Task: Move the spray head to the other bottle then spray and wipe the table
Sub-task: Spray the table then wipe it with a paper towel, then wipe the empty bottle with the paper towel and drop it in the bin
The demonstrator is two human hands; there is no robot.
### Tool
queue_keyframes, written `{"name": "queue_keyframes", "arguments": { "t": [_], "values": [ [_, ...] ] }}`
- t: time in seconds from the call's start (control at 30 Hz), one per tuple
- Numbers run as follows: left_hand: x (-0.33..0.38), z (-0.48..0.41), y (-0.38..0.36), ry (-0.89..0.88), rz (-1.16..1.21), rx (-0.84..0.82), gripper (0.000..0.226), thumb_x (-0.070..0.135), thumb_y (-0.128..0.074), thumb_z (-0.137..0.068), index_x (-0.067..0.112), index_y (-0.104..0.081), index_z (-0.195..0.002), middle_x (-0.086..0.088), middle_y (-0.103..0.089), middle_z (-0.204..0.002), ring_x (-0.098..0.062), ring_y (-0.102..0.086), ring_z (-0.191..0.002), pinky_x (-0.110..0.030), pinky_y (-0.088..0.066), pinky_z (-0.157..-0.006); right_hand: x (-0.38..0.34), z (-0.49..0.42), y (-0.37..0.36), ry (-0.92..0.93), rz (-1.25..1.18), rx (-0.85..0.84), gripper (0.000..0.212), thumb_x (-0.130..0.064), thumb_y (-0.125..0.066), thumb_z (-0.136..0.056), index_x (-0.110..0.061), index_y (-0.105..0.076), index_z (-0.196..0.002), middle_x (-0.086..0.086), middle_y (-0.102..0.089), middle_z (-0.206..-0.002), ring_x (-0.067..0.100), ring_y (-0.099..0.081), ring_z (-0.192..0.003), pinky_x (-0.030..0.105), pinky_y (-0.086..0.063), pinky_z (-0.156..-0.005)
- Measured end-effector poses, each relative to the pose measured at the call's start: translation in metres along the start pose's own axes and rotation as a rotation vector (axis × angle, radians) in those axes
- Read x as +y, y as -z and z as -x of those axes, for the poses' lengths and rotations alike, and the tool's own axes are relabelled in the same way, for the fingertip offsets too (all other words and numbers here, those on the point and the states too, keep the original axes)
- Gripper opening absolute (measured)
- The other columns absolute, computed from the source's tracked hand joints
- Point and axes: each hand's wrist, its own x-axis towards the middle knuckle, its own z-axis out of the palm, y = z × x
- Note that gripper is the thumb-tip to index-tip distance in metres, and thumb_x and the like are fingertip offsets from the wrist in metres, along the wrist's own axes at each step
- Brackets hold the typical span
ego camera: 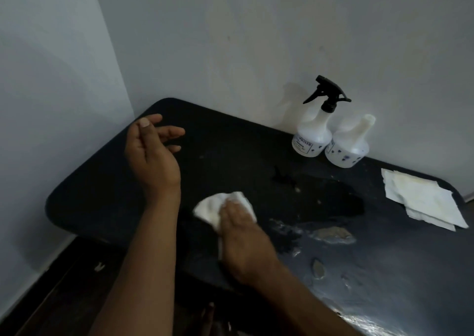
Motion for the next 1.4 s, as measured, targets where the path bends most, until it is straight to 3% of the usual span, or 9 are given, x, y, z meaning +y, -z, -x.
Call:
{"name": "queue_keyframes", "arguments": {
  "t": [0.1,0.23,0.37,0.5,0.6,0.77,1.0,1.13,1.4],
  "values": [
    [0.002,0.0,0.0,0.017,0.019,-0.007,0.028,0.032,-0.032,-0.104,0.026,-0.058,-0.098,0.01,-0.07,-0.071,-0.005,-0.069,-0.075,-0.021,-0.051,-0.06,0.07,0.027,0.019,-0.178,-0.012,-0.173,0.06,-0.027,-0.034,-0.1,-0.002,-0.013,-0.151,0.019,-0.01,-0.16,0.027,-0.005,-0.149,0.035,0.003,-0.121],
    [0.006,0.004,-0.002,0.025,0.026,-0.028,0.028,0.03,-0.031,-0.105,0.026,-0.058,-0.099,0.007,-0.068,-0.075,-0.005,-0.068,-0.076,-0.023,-0.051,-0.062,0.151,0.059,0.043,-0.39,0.103,-0.214,0.065,-0.034,-0.024,-0.097,0.009,-0.024,-0.145,0.029,-0.021,-0.155,0.038,-0.014,-0.147,0.043,-0.008,-0.121],
    [0.008,0.007,-0.001,0.048,0.04,-0.063,0.026,0.032,-0.033,-0.105,0.028,-0.058,-0.098,0.008,-0.07,-0.074,-0.006,-0.069,-0.078,-0.023,-0.051,-0.063,0.212,0.065,0.053,-0.593,0.12,-0.228,0.05,-0.019,-0.034,-0.101,0.013,-0.031,-0.14,0.036,-0.026,-0.15,0.044,-0.019,-0.143,0.05,-0.013,-0.119],
    [0.008,0.01,-0.002,0.14,0.145,-0.313,0.027,0.04,-0.04,-0.099,0.025,-0.063,-0.101,0.003,-0.074,-0.087,-0.017,-0.07,-0.093,-0.03,-0.052,-0.069,0.231,0.049,0.048,-0.755,0.121,-0.2,0.055,-0.03,-0.028,-0.103,0.009,-0.025,-0.142,0.035,-0.025,-0.15,0.043,-0.02,-0.142,0.051,-0.018,-0.117],
    [0.002,0.016,-0.009,0.274,0.231,-0.568,0.039,0.046,-0.038,-0.097,0.02,-0.064,-0.107,-0.006,-0.074,-0.103,-0.024,-0.067,-0.105,-0.036,-0.051,-0.076,0.223,0.02,0.039,-0.697,0.085,-0.199,0.058,-0.035,-0.025,-0.103,0.007,-0.022,-0.143,0.034,-0.021,-0.152,0.044,-0.017,-0.142,0.054,-0.017,-0.116],
    [-0.007,0.025,-0.02,0.624,0.598,-0.603,0.068,0.069,-0.032,-0.091,0.015,-0.063,-0.118,-0.014,-0.068,-0.12,-0.03,-0.061,-0.119,-0.041,-0.053,-0.087,0.167,-0.031,0.025,-0.369,-0.004,-0.204,0.06,-0.036,-0.027,-0.102,0.002,-0.019,-0.149,0.025,-0.012,-0.159,0.035,-0.005,-0.148,0.049,-0.01,-0.12],
    [-0.017,0.036,-0.044,0.692,0.581,-0.748,0.075,0.073,-0.028,-0.088,0.015,-0.064,-0.119,-0.015,-0.068,-0.122,-0.031,-0.061,-0.12,-0.043,-0.054,-0.087,0.055,-0.038,-0.007,0.043,-0.063,-0.09,0.059,-0.031,-0.032,-0.102,0.006,-0.021,-0.147,0.029,-0.015,-0.156,0.04,-0.009,-0.147,0.047,-0.001,-0.12],
    [-0.018,0.047,-0.057,0.681,0.474,-0.8,0.074,0.072,-0.026,-0.087,0.017,-0.065,-0.117,-0.014,-0.069,-0.121,-0.03,-0.061,-0.121,-0.046,-0.049,-0.09,0.03,-0.006,-0.01,0.034,-0.13,-0.027,0.057,-0.033,-0.027,-0.103,-0.001,-0.021,-0.15,0.022,-0.013,-0.159,0.034,-0.006,-0.148,0.045,-0.001,-0.12],
    [-0.005,0.093,-0.118,0.591,0.369,-1.011,0.065,0.069,-0.041,-0.08,0.017,-0.067,-0.108,-0.011,-0.073,-0.112,-0.027,-0.065,-0.114,-0.041,-0.053,-0.082,0.063,0.044,0.012,-0.245,-0.225,0.017,0.06,-0.035,-0.029,-0.101,-0.013,-0.009,-0.153,0.015,0.002,-0.162,0.025,0.008,-0.149,0.032,0.025,-0.11]
  ]
}}
